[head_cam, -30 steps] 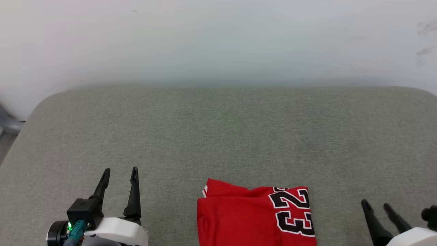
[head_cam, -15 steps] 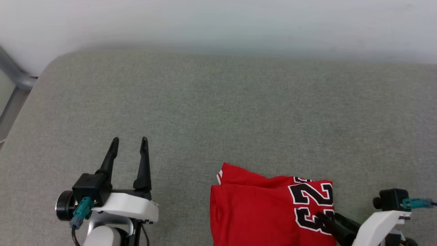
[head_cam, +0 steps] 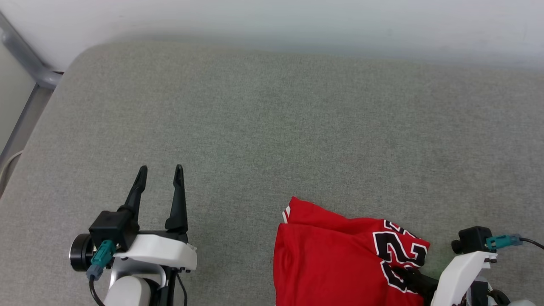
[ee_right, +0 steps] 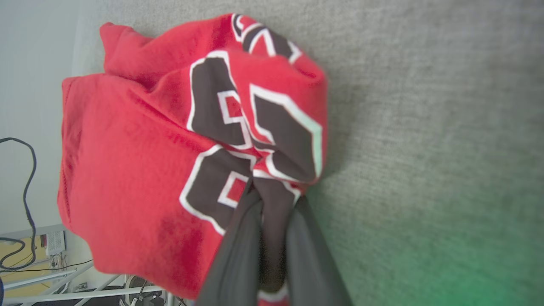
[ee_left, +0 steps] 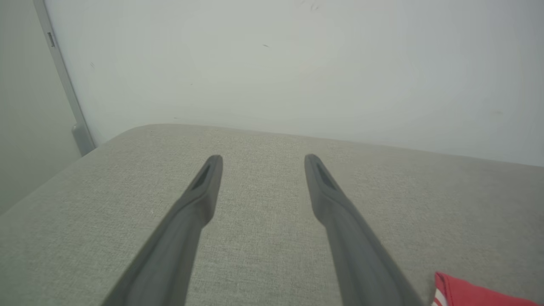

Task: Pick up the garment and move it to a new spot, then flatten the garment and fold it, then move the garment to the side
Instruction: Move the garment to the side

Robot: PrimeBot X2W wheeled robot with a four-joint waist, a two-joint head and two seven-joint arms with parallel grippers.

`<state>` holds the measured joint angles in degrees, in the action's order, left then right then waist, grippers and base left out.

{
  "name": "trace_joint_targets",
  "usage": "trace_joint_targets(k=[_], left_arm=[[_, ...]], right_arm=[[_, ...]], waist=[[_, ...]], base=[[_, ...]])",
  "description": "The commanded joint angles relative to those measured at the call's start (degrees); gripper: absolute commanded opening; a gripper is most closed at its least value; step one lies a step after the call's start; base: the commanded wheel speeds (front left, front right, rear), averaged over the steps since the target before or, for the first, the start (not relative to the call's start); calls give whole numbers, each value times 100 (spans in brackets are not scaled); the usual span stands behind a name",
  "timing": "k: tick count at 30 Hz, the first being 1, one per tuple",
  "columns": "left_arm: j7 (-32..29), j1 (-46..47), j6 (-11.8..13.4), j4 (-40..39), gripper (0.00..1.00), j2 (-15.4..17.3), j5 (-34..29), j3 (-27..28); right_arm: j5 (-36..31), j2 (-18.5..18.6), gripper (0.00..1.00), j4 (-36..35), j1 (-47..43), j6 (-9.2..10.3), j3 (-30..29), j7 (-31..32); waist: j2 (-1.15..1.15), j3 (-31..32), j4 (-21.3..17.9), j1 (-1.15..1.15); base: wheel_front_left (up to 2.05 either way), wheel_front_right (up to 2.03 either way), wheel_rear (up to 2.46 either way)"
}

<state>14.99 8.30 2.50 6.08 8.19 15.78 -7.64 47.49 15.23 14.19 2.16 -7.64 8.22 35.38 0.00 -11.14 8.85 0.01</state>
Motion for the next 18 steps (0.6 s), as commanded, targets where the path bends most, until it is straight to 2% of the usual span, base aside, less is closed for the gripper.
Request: trace_joint_targets(k=[1, 9, 18], left_arm=[[25, -92, -37, 41, 100, -25, -57, 40], [23, -281, -123, 6, 100, 19, -204, 180], [20, -386, -157, -190, 100, -25, -305, 256]], right_arm=[[-10, -72, 0, 201, -116, 29, 193, 32], [-322, 335, 0, -203, 258, 21, 258, -294], [-866, 751, 0, -457, 599, 19, 94, -160]], waist=[[0, 110, -58, -1], [0, 566, -516, -1], [0, 539, -1614, -1]], base=[[0, 0, 0], [0, 0, 0], [0, 0, 0]])
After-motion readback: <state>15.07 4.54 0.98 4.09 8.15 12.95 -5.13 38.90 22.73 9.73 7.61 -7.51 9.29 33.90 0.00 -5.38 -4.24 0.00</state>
